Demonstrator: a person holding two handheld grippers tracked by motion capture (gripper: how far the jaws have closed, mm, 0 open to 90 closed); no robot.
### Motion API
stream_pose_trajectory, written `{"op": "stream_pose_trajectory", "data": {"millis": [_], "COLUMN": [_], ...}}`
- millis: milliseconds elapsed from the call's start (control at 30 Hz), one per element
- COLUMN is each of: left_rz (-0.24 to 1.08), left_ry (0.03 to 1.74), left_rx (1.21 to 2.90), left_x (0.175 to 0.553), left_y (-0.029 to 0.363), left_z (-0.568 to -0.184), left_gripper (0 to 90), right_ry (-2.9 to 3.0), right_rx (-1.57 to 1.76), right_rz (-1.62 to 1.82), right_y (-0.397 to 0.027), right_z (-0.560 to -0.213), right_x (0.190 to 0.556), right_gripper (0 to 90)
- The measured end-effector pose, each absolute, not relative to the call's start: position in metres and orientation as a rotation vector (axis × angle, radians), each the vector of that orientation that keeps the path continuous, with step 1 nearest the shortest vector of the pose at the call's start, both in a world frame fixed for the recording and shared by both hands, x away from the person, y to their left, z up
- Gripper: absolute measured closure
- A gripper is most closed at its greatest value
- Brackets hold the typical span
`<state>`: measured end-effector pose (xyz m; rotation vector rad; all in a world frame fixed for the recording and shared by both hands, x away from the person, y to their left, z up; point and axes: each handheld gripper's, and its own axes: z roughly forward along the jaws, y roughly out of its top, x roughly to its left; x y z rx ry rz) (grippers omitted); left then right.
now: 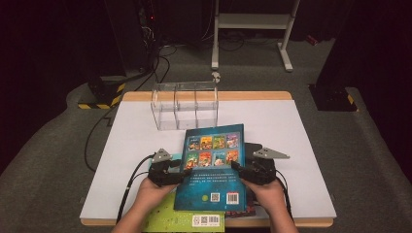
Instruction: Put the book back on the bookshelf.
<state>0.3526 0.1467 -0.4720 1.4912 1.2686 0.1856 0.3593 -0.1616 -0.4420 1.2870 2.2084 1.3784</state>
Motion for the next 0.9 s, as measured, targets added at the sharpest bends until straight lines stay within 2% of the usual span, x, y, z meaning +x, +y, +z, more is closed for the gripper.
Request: {"op": "stream_pose_trajectory", "data": {"millis": [467, 900], "left_rz": [0.156, 0.105], "left_ry": [1.303, 1.319], "left_rx": [1.465, 1.418], "left_x": [0.356, 0.358], "left_y": [0.153, 0.156], "left_z": [-0.472, -0.471], "left_gripper": [25.5, 23.3], "right_ry": [2.178, 2.148], "right_rx": [1.201, 1.135], "right_rz": [1.432, 1.465], "right_y": [-0.160, -0.161], "right_z": [-0.438, -0.437], "right_x": [0.351, 0.346], "right_gripper": [48.6, 49.5]}}
